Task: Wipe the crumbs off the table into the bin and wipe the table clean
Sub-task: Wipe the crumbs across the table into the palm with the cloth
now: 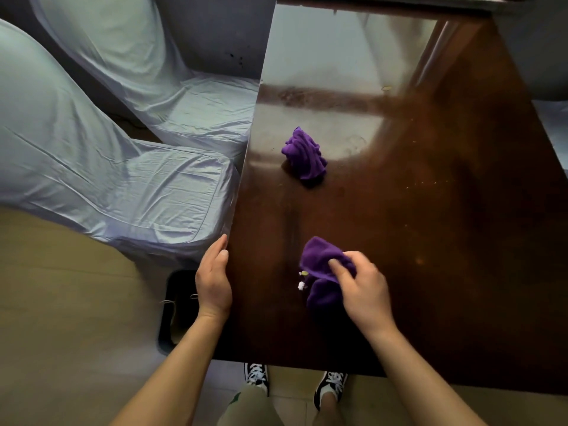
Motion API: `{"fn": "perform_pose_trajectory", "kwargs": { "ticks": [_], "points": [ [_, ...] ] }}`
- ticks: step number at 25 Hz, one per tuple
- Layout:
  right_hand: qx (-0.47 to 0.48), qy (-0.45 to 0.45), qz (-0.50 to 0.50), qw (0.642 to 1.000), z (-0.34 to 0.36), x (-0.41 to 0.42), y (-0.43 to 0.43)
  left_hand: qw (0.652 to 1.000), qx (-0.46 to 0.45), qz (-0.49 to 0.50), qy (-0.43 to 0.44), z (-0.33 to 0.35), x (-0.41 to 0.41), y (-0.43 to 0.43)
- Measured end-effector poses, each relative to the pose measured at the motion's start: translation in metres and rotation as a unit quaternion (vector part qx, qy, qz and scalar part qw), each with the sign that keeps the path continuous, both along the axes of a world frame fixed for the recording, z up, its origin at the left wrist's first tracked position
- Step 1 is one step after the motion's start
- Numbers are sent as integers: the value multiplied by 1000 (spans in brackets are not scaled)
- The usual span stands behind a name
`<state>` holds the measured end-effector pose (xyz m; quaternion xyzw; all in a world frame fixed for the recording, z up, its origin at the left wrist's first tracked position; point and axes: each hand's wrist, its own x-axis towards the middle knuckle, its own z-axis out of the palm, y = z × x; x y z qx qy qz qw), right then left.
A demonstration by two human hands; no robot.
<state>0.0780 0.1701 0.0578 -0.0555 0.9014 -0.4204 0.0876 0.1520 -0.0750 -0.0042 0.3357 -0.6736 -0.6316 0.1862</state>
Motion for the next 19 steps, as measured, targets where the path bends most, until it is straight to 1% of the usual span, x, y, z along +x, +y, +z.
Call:
{"fn": "perform_pose_trajectory", "kwargs": {
  "ticks": [2, 5, 7, 9, 11, 13, 15, 17, 18, 19],
  "points": [
    [-17, -7, -65, 998, 4, -7, 29, 997, 73, 11, 24, -5, -1, -4],
    [32, -26, -119, 992, 5, -9, 70, 986, 151, 17, 68, -6, 0, -5],
    [75, -35, -123, 989, -1, -1, 72, 977, 191, 24, 93, -3, 1, -5],
    [121, -1, -100, 988, -7, 11, 55, 972, 212, 30, 96, -2, 1, -5],
    [139, 37, -69, 987, -9, 22, 25, 963, 252, 35, 83, 0, 3, -9],
    [115, 45, -45, 991, -9, 33, -8, 945, 317, 40, 75, 1, 4, -14],
    [78, 23, -19, 997, -12, 42, -38, 920, 380, 42, 83, 3, 6, -20],
    [2, -36, 2, 999, -12, 45, -59, 905, 413, 45, 92, 3, 7, -24],
    [-40, -59, -2, 997, -11, 45, -63, 902, 420, 46, 93, 3, 8, -25],
    [-71, -62, -17, 995, -10, 44, -62, 899, 425, 45, 94, 2, 8, -26]
  ]
}}
